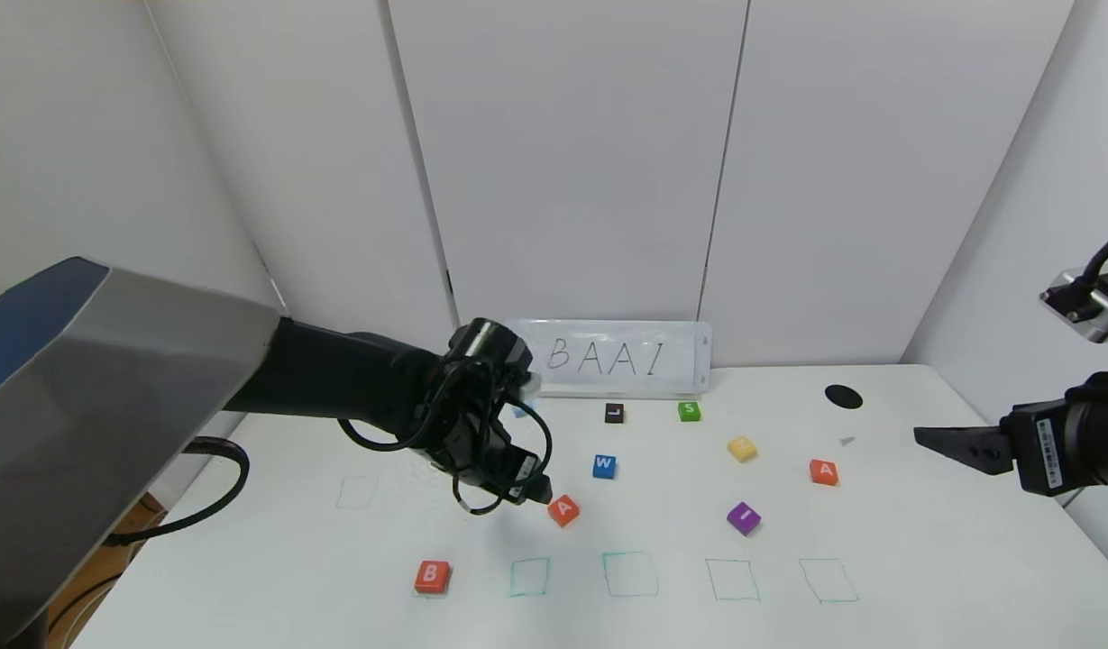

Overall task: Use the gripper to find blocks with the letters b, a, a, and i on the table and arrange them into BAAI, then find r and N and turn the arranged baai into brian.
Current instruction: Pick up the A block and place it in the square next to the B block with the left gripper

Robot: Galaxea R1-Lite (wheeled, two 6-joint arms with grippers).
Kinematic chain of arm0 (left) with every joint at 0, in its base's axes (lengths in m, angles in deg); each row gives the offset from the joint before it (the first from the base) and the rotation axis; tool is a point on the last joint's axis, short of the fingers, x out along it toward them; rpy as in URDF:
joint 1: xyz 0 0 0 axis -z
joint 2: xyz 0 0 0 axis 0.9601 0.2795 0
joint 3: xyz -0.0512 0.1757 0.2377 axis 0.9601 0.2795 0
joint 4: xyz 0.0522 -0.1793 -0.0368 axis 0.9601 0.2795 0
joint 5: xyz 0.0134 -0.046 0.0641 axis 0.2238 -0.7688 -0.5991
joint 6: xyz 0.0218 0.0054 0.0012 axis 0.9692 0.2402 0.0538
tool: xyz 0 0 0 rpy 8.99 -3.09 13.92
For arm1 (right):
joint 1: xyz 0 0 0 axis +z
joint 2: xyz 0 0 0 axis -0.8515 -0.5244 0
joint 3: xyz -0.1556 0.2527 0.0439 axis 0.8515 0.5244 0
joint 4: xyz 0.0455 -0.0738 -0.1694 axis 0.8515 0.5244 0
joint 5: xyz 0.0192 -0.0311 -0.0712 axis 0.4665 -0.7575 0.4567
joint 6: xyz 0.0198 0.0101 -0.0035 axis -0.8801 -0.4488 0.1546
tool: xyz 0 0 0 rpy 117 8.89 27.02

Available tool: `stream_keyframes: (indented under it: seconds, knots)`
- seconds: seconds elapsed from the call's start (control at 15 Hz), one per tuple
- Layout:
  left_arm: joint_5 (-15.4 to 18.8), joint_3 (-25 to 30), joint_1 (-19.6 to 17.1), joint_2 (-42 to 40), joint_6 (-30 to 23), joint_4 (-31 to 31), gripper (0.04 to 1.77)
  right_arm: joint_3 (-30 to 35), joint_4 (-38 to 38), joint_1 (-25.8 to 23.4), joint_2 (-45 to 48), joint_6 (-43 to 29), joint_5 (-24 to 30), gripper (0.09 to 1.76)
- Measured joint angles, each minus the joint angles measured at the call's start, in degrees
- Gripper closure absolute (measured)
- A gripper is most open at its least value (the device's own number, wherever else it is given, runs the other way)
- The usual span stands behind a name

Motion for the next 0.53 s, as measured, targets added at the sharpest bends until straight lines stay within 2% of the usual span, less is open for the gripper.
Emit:
stream_keyframes:
  seconds: [0.2, 0.33, 0.53]
  knots:
    - [3.0, -2.9, 0.1, 1.8, 8.3, 0.2, 0.11, 0.1, 0.1, 0.1, 0.6, 0.0, 0.0, 0.14]
    - [3.6, -4.7, 0.4, 3.1, 10.7, 0.5, 0.10, 0.4, 0.2, 0.4, 0.9, 0.1, 0.0, 0.14]
    - [3.8, -10.4, 1.0, 5.3, 11.8, 6.1, 0.10, 0.6, 0.1, 1.0, 1.2, 0.2, -1.6, 0.14]
